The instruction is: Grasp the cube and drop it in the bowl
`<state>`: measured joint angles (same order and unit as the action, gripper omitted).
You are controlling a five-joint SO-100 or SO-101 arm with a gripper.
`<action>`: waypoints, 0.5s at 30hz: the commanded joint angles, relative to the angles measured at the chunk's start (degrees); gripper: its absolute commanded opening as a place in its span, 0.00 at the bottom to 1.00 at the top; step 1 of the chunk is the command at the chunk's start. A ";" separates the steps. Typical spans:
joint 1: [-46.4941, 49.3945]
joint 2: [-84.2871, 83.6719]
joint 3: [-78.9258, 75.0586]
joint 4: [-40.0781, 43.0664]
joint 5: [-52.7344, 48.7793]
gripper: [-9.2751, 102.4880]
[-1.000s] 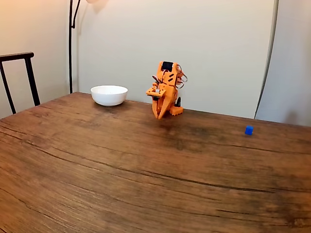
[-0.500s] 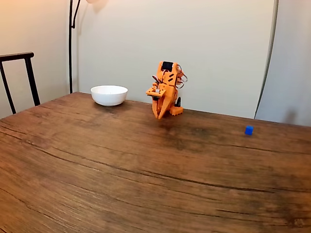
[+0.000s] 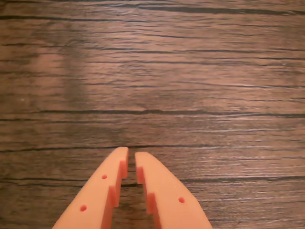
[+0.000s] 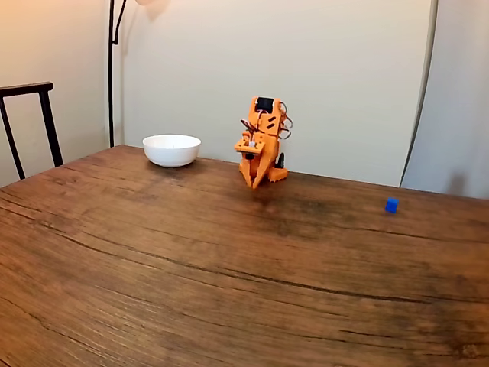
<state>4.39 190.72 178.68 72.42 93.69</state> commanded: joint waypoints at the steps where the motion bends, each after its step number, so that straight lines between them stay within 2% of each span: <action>1: -3.25 -0.35 -1.41 -1.85 0.18 0.08; 7: -12.39 -0.35 -9.76 -0.53 2.11 0.08; 15: -31.73 -0.35 -19.34 -0.18 2.20 0.08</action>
<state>-21.71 190.90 162.95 72.07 95.62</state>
